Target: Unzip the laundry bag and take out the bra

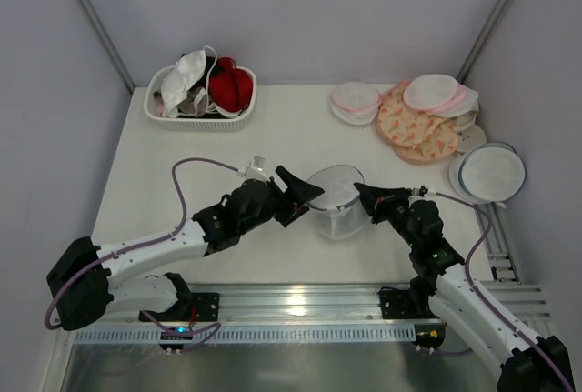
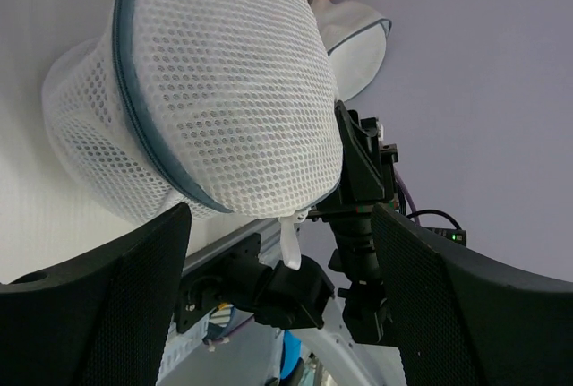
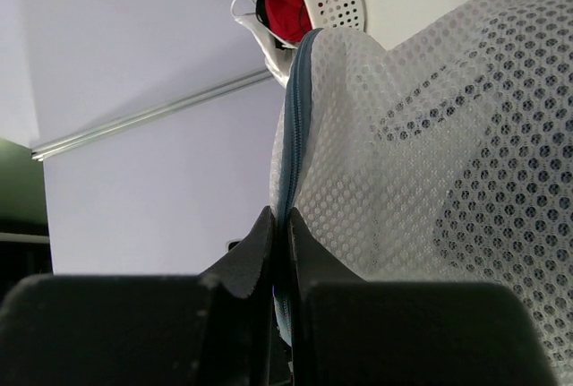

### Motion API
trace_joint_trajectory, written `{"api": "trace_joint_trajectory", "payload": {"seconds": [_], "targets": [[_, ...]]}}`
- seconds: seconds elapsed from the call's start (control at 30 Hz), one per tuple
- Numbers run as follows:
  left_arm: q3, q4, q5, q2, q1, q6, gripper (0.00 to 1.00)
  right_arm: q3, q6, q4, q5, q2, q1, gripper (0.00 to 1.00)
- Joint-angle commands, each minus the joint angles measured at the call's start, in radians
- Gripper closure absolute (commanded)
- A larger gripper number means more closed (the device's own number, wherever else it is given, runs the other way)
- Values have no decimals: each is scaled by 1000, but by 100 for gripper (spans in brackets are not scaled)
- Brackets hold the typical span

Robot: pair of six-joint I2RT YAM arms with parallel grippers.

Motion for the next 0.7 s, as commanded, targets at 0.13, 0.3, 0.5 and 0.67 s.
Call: {"api": "trace_joint_trajectory", "payload": {"seconds": [0.13, 0.3, 0.5, 0.67], "targets": [[49, 155, 8, 84, -59, -134, 18, -9, 49, 198, 23, 25, 12, 96], [75, 105, -4, 59, -82, -148, 17, -24, 58, 246, 23, 45, 12, 96], [36, 132, -67, 71, -82, -182, 17, -38, 61, 322, 5, 62, 12, 96], [65, 163, -104, 150, -81, -181, 19, -52, 66, 373, -9, 51, 12, 96]]}}
